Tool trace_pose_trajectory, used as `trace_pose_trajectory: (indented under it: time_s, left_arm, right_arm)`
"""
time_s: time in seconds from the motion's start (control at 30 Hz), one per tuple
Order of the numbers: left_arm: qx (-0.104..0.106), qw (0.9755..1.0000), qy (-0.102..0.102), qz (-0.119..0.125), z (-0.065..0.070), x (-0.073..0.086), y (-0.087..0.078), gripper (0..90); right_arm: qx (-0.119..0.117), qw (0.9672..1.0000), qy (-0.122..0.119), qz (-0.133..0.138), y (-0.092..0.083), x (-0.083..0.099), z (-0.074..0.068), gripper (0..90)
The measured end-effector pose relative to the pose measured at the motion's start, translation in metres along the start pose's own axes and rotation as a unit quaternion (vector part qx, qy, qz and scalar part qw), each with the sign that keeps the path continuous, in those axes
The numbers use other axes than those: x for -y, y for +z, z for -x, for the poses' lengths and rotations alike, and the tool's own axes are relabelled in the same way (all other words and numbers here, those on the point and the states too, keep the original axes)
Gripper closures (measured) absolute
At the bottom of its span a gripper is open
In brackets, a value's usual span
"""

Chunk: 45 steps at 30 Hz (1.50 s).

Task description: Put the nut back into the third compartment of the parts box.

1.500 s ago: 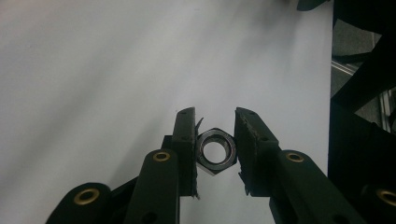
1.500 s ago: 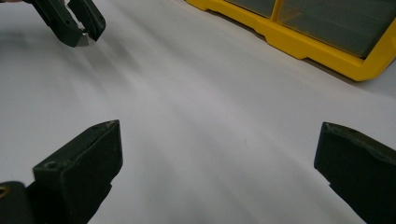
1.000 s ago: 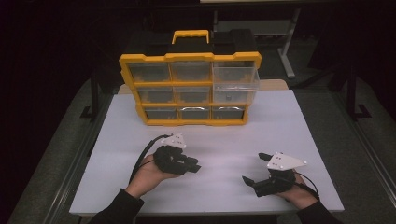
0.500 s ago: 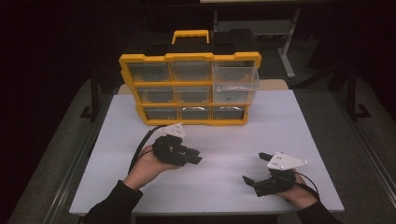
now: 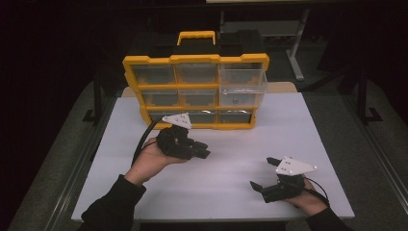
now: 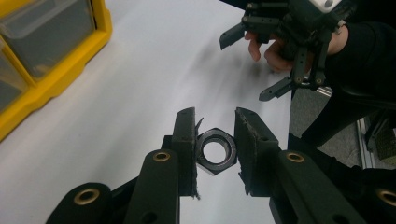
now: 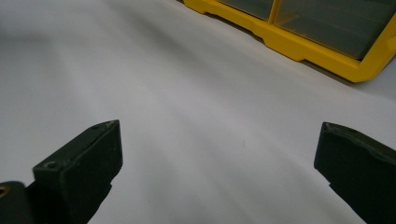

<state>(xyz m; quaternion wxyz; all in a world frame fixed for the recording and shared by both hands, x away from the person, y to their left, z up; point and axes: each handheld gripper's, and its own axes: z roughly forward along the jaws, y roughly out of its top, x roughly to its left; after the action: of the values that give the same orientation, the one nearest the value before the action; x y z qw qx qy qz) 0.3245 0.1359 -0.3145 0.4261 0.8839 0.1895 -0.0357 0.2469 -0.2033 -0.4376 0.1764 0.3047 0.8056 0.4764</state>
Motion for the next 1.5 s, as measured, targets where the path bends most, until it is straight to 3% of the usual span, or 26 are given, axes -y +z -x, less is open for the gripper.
trace_pose_trajectory:
  time_s: [0.17, 0.67, 1.23, 1.5]
  left_arm:
    - [0.0, 1.0, -0.004, 0.009, 0.0, -0.01, -0.006, 70.0]
    - [0.002, 0.9997, 0.01, 0.023, -0.005, -0.052, -0.032, 70.0]
    - [0.004, 0.9988, 0.017, 0.045, -0.008, -0.094, -0.046, 70.0]
    - [-0.001, 0.9981, 0.03, 0.053, -0.005, -0.117, -0.052, 70.0]
  right_arm:
    - [0.001, 1.0, 0.001, 0.001, 0.0, 0.0, 0.0, 0.6]
    - [-0.001, 1.0, 0.005, 0.0, -0.001, 0.0, 0.0, 0.6]
    - [-0.001, 1.0, 0.006, 0.001, -0.001, 0.0, 0.0, 0.6]
    - [-0.001, 1.0, 0.006, 0.0, -0.001, 0.0, 0.0, 0.7]
